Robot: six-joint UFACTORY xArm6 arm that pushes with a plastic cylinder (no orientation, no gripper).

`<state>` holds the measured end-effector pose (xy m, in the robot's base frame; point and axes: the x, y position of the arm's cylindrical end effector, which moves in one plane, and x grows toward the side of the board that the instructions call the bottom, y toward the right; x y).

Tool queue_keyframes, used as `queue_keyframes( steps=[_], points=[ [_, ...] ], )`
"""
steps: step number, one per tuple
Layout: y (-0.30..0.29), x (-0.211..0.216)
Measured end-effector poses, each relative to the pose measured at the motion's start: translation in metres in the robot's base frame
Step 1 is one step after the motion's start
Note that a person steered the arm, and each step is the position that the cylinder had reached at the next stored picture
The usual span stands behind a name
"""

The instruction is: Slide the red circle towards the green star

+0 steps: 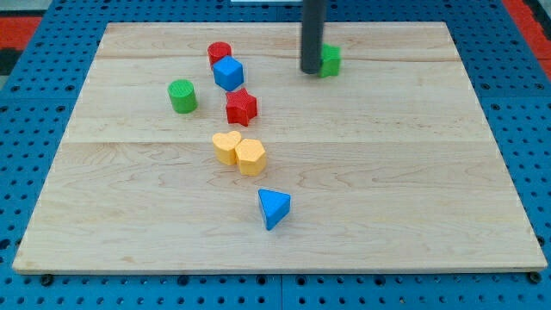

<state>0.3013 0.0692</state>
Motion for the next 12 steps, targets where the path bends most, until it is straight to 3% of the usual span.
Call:
queue_keyframes(
  steps=[1, 2, 3, 5, 6, 7, 9, 10, 11, 12],
  points=[
    [0.042, -0.006],
    [0.053, -0.043],
    [0.054, -0.036],
    [-0.07, 0.033],
    [-0.139, 0.047],
    [-0.198, 0.026],
    [-0.183, 0.003],
    [-0.226, -0.034],
    [-0.23, -0.043],
    [-0.18, -0.039]
  ],
)
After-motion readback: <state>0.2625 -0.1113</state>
